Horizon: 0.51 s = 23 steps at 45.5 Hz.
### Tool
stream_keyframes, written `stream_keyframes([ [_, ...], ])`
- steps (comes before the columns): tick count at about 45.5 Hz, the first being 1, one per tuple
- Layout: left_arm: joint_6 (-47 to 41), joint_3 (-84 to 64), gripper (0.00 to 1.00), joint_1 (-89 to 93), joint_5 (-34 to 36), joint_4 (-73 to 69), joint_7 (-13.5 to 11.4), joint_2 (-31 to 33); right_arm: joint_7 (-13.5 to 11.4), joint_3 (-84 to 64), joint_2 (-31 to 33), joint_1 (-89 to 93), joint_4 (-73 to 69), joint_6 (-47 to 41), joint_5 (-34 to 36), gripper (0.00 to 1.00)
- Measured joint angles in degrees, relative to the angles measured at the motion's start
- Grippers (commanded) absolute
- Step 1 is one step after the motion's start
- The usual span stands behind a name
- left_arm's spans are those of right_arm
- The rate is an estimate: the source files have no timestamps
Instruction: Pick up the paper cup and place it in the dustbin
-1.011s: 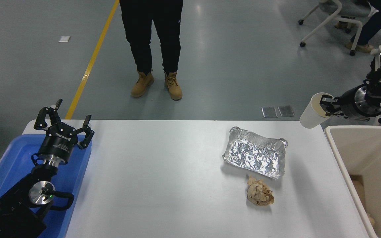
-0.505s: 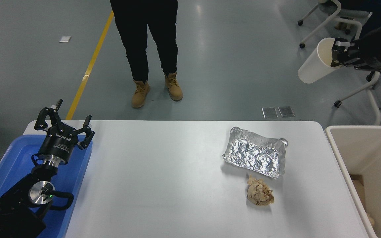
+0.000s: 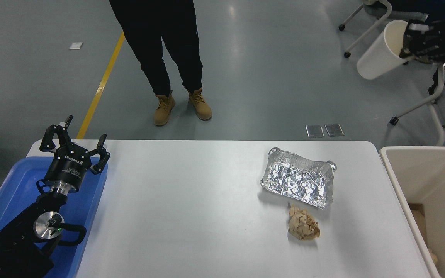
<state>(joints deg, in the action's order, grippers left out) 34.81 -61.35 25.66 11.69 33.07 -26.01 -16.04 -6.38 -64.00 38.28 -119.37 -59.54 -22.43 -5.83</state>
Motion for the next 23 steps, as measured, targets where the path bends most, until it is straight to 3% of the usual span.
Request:
stream_keyframes([
  [8, 0.0, 0.0, 0.98, 0.0, 0.0, 0.0, 0.0, 0.0, -0.1, 2.1, 0.0, 12.2, 12.8, 2.2, 2.2, 0.0],
  [23, 0.0, 0.0, 0.98, 0.0, 0.0, 0.1, 0.0, 0.0, -0.7, 7.1, -1.9, 39.5, 38.2, 8.3, 13.9, 0.0],
])
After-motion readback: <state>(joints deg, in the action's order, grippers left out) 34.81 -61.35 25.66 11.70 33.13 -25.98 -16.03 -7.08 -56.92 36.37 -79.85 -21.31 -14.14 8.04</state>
